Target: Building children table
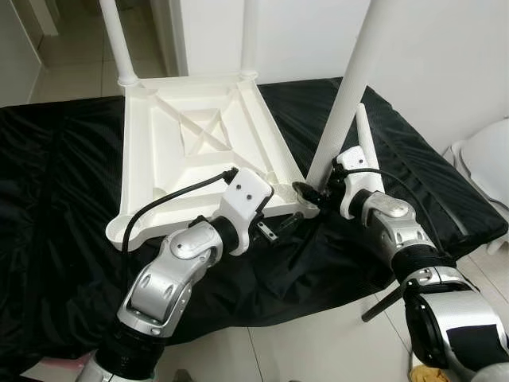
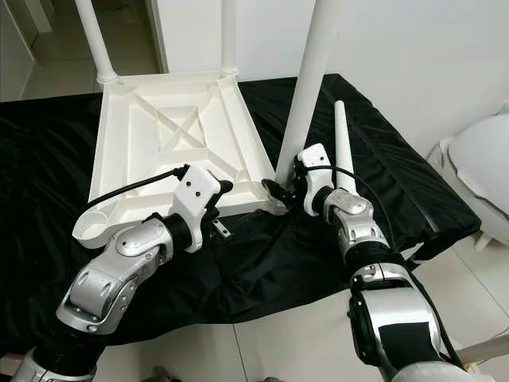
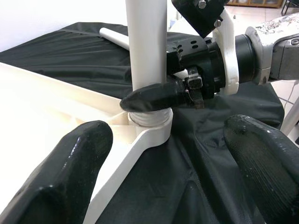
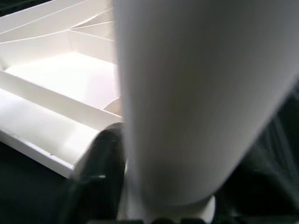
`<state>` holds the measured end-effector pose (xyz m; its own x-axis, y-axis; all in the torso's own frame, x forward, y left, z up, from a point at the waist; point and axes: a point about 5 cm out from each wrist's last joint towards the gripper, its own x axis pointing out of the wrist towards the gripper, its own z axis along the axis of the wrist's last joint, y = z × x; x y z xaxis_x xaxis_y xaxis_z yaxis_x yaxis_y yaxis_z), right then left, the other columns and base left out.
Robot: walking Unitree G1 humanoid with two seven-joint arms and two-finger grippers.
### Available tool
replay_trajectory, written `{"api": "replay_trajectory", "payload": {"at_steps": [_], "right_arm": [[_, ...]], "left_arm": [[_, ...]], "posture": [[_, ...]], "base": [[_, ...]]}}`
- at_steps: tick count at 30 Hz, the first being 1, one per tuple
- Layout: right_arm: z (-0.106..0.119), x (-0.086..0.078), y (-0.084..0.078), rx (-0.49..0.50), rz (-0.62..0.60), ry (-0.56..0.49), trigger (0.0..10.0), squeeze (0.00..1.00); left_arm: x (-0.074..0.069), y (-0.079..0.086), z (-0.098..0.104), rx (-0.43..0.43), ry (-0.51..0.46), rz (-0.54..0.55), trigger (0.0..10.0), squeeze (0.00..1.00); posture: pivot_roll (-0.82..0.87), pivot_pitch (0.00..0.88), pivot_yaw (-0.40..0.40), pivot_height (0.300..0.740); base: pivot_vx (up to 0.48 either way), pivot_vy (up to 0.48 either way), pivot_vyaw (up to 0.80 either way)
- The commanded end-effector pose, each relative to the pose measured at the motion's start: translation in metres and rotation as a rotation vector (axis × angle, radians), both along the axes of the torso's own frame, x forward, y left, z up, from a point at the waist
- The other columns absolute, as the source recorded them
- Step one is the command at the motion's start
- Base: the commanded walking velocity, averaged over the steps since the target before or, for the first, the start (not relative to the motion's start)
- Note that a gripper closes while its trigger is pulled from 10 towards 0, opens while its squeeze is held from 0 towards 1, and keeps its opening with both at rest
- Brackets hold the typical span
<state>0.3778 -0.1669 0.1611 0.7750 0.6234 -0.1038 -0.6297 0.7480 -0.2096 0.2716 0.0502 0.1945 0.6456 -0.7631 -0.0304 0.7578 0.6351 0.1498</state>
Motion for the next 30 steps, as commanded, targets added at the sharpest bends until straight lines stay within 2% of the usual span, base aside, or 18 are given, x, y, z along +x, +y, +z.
{"api": "replay_trajectory", "payload": {"at_steps": [1, 13, 23, 25, 30], "right_arm": [[-0.002, 0.000, 0.002, -0.023, 0.022, 0.011, 0.0, 0.00], [-0.008, -0.002, -0.001, 0.002, 0.034, 0.041, 0.0, 0.00], [-0.009, 0.001, -0.010, 0.140, -0.118, 0.069, 0.0, 0.00], [-0.010, 0.000, -0.006, 0.173, -0.168, 0.043, 0.0, 0.00], [-0.012, -0.002, 0.000, 0.194, -0.193, 0.023, 0.0, 0.00]], "left_arm": [[-0.003, -0.001, -0.001, 0.002, 0.010, -0.007, 10.0, 0.00], [-0.002, -0.001, -0.001, 0.012, 0.013, -0.018, 10.0, 0.00], [-0.003, -0.003, -0.002, 0.006, 0.023, -0.023, 10.0, 0.00], [-0.002, -0.004, -0.003, 0.012, 0.025, -0.031, 10.0, 0.00], [-0.001, -0.004, -0.003, 0.016, 0.025, -0.036, 10.0, 0.00]], "posture": [[-0.01, 0.035, -0.016, 0.740], [-0.02, 0.038, -0.018, 0.740], [-0.03, 0.035, -0.010, 0.740], [-0.04, 0.034, 0.001, 0.740], [-0.05, 0.032, 0.011, 0.740]], "base": [[0.000, 0.000, 0.00], [0.000, 0.000, 0.00], [0.000, 0.000, 0.00], [0.000, 0.000, 0.00], [0.000, 0.000, 0.00]]}}
